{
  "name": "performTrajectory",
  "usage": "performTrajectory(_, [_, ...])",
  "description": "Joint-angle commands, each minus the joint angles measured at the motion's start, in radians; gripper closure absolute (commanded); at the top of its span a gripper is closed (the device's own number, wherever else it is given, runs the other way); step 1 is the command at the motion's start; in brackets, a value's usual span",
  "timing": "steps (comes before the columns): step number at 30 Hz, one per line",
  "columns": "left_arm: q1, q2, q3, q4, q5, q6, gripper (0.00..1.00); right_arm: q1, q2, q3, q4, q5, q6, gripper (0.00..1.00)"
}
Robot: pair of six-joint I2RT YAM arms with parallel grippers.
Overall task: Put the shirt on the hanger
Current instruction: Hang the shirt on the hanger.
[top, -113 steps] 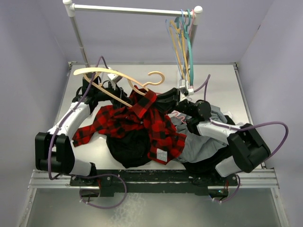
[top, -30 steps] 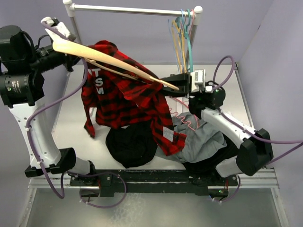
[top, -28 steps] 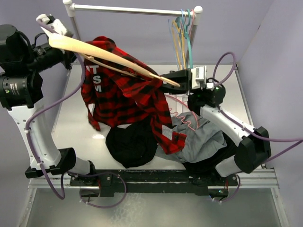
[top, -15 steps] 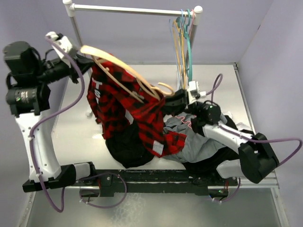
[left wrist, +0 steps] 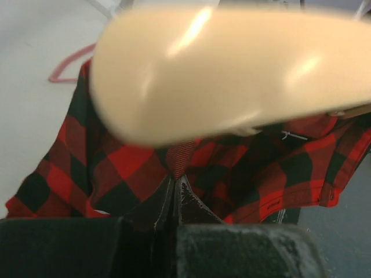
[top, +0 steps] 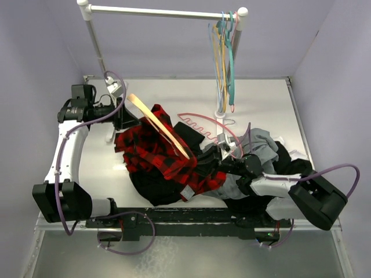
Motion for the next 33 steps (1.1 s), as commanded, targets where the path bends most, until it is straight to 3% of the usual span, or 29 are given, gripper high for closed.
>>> performTrajectory(1, [-0.007,0.018,-0.066,0.058,0.083,0.05,1.0,0.005,-0.067,-0.018,0.335,0.018,-0.037,1.0])
performTrajectory(11, [-0.026,0.237,0.019,0.159,0.053,0.075,1.0,0.005,-0.073,0.022,0.336,-0.177,0.043,1.0])
performTrajectory(16, [-0.036,0.349,0.165,0.061,0.144,0.11,0.98,0.004,-0.065,0.05,0.335,-0.234,0.053,1.0])
performTrajectory(20, [-0.061,0.385,0.225,-0.074,0.167,0.191,0.5,0.004,-0.058,0.058,0.334,-0.231,0.03,1.0])
performTrajectory(22, [-0.063,0.36,0.221,-0.112,0.157,0.217,0.04,0.004,-0.059,0.063,0.333,-0.229,0.018,1.0])
performTrajectory(23, [-0.063,0.335,0.212,-0.112,0.139,0.222,0.0,0.005,-0.062,0.063,0.332,-0.224,0.011,1.0])
performTrajectory(28, [-0.06,0.06,0.047,0.052,0.004,0.244,0.01,0.003,-0.089,0.062,0.325,-0.2,-0.021,1.0])
performTrajectory(33, [-0.008,0.014,-0.039,0.093,0.023,0.358,0.01,-0.003,-0.11,0.077,0.325,-0.173,-0.019,1.0])
